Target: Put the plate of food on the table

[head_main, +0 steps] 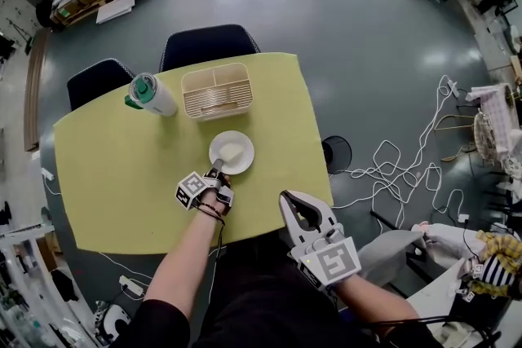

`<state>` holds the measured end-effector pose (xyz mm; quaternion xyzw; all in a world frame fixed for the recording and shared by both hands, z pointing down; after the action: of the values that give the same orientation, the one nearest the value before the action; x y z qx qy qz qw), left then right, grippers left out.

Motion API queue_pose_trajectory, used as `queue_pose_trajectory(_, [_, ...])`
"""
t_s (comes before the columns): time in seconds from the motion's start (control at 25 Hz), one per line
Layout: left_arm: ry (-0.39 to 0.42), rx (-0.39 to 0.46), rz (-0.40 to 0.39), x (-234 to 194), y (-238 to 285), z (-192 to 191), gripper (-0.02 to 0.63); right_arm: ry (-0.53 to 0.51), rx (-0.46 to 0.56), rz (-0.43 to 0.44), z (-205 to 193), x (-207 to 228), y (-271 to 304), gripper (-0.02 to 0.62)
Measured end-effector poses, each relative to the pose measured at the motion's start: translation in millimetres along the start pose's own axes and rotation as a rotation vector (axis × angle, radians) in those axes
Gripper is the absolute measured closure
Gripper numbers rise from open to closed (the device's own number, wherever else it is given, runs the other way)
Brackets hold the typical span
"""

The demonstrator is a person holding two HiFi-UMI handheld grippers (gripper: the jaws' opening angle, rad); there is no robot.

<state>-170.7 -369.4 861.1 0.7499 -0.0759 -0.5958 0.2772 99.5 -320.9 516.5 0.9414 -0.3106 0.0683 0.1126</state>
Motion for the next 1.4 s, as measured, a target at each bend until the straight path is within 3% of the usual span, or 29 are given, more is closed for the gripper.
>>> queue_pose_trajectory(0.12, [0.006, 0.013, 0.039, 2.1, -1.5, 0.8, 0.581, -0.005, 0.009, 0.012, -1.5, -1.9, -0.8, 0.581])
queue_pose_trajectory(0.28, [0.060, 0.039, 0.082, 8.8, -4.1, 3.6, 0.531, -0.012, -0.013, -0.013, 6.0, -4.2, -0.5, 0.583])
queue_pose_trajectory(0.48, [0.227, 0.059, 0.094, 21.5, -5.4, 8.7, 0.459, -0.007, 0.001, -0.003, 4.7, -4.4, 0.3, 0.581])
queue_pose_trajectory(0.68, [0.435, 0.081, 0.130, 28.3, -11.4, 10.0, 0.454, -0.007, -0.013, -0.017, 2.4, -4.3, -2.3, 0.582])
queue_pose_trajectory(0.92, [0.471, 0.087, 0.140, 16.8, -20.0, 11.3, 0.454, -0.001, -0.018, -0.022, -2.2, -3.7, -2.7, 0.582])
queue_pose_trajectory(1.2, [0.559, 0.101, 0.065, 27.9, -49.9, 23.9, 0.456, 0.043, -0.006, 0.006, -21.6, 0.2, 1.2, 0.582])
queue_pose_trajectory(1.4, [0.663, 0.132, -0.057, 59.4, -100.2, 37.9, 0.579, 0.036, -0.005, 0.015, -19.1, -6.2, 6.5, 0.583])
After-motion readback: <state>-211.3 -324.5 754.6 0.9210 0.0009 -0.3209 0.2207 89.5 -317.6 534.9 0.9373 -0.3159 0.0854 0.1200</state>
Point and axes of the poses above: the fingertips, and each gripper's own axes: y forward along the fingers, x to its right, z out of its top, the point moved 10 cm from there along -y, backward along the fingers, and after that the axes turned 12 degrees about x, right-handed, at the moved point
